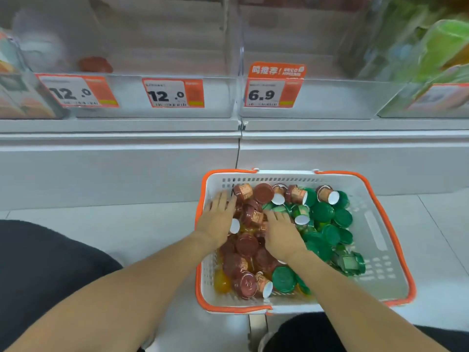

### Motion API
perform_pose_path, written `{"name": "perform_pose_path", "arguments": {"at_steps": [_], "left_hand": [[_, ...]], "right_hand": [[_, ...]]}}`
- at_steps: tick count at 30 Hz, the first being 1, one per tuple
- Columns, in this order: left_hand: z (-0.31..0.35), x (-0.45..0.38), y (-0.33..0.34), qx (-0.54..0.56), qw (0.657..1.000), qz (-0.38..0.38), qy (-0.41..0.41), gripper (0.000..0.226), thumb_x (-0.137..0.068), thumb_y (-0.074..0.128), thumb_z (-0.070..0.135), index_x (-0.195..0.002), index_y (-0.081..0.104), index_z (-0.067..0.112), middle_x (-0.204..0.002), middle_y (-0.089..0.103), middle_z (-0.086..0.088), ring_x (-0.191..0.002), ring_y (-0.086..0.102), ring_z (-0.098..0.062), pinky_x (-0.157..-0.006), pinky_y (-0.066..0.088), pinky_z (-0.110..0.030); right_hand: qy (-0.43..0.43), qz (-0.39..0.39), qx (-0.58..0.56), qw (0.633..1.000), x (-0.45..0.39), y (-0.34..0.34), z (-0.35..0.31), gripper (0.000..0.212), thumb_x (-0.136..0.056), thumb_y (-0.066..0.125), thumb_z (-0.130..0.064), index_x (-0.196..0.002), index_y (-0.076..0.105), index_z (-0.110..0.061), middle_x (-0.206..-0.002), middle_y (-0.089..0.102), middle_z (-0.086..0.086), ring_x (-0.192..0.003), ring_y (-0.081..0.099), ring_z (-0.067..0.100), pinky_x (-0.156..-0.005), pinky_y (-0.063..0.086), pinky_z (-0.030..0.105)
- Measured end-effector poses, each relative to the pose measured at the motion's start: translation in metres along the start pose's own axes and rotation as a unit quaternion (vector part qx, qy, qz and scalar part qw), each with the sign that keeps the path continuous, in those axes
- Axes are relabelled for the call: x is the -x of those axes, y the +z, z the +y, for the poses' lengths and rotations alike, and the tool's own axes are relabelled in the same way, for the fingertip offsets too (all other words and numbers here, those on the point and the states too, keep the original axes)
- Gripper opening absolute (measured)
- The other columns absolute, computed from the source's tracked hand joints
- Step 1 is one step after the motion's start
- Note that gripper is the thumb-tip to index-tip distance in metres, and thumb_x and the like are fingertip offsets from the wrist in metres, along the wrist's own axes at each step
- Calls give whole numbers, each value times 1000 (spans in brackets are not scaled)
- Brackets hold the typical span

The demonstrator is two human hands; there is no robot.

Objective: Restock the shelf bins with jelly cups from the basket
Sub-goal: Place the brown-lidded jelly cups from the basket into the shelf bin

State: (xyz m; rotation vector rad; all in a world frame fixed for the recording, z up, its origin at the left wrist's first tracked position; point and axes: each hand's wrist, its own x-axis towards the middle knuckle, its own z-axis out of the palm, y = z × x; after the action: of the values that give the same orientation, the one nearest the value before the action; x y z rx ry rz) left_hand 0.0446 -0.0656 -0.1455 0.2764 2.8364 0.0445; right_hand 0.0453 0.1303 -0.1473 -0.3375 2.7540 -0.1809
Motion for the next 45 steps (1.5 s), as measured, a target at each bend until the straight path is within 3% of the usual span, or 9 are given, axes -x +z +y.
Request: {"name": "perform_pose_path", "arguments": {"at_steps": [7, 10, 16, 22, 29, 34, 38, 41, 45], "left_hand": [[-7, -23, -7, -14, 1000, -2, 19, 74, -85, 70, 10, -147, 31, 10, -137, 50, -12, -127, 44, -30, -109, 34, -37], [-16, -20, -16, 161, 987, 19, 6, 69, -74, 83, 26, -133, 51, 12, -124, 57, -6, -117, 49, -24, -99, 42, -31], [-38, -3, -69, 510, 856, -32, -76, 32, -77, 84, 29, -104, 71, 16, -102, 69, 3, -98, 65, -14, -83, 56, -25], [-58, 23, -135, 771, 611, -151, -99, 20, -98, 57, 27, -109, 63, 11, -108, 66, -22, -99, 70, -36, -94, 57, -42], [-92, 61, -200, 685, 714, -122, -76, 24, -89, 62, 39, -87, 66, 16, -81, 65, -16, -61, 54, -22, -59, 30, -28], [-129, 81, -229, 671, 740, -32, -29, 49, -66, 76, 54, -87, 58, 14, -75, 56, -9, -57, 46, -18, -49, 22, -27], [-155, 87, -253, 720, 693, -13, 19, 44, -70, 75, 50, -90, 66, 13, -72, 58, -9, -56, 55, -26, -46, 45, -29], [-168, 90, -262, 705, 708, 43, 7, 39, -70, 87, 31, -94, 66, 10, -75, 65, -11, -59, 61, -27, -46, 48, -26], [-185, 90, -262, 550, 817, 173, -14, 43, -71, 89, 19, -108, 68, 25, -88, 74, 5, -76, 69, -11, -63, 54, -20]], "right_hand": [[31, -29, -100, 994, -18, -13, -1, 66, -90, 52, -7, -151, 28, -18, -137, 47, 16, -127, 45, 36, -100, 47, 49], [23, -25, -105, 994, -24, -11, -4, 61, -90, 51, -5, -147, 33, -16, -139, 41, 14, -126, 45, 36, -100, 47, 47], [-15, -26, -138, 990, -32, 1, -15, 68, -87, 57, -21, -149, 30, -30, -140, 35, 6, -127, 42, 33, -96, 49, 47], [-4, -23, -36, 999, -43, 4, -25, 68, -90, 67, -36, -148, 32, -28, -143, 29, 7, -130, 43, 32, -105, 46, 43], [-22, -83, -236, 968, -50, -58, -54, 38, -83, 74, -36, -112, 61, -15, -100, 62, -1, -86, 60, 9, -74, 48, 17], [-63, -150, -601, 782, -47, -169, -104, 42, -76, 59, -39, -95, 70, -3, -76, 68, 11, -63, 51, 21, -58, 37, 31], [-127, -124, -719, 672, -29, -239, -140, 56, -83, 45, -39, -110, 69, 4, -86, 66, 28, -56, 44, 22, -52, 27, 30], [-168, -77, -728, 660, -26, -271, -169, 51, -84, 51, -39, -114, 66, 1, -91, 66, 25, -59, 48, 23, -50, 31, 28], [-187, 56, -625, 756, -39, -309, -219, 31, -92, 65, -31, -109, 66, -5, -91, 70, 13, -78, 65, 23, -62, 49, 35]]}}
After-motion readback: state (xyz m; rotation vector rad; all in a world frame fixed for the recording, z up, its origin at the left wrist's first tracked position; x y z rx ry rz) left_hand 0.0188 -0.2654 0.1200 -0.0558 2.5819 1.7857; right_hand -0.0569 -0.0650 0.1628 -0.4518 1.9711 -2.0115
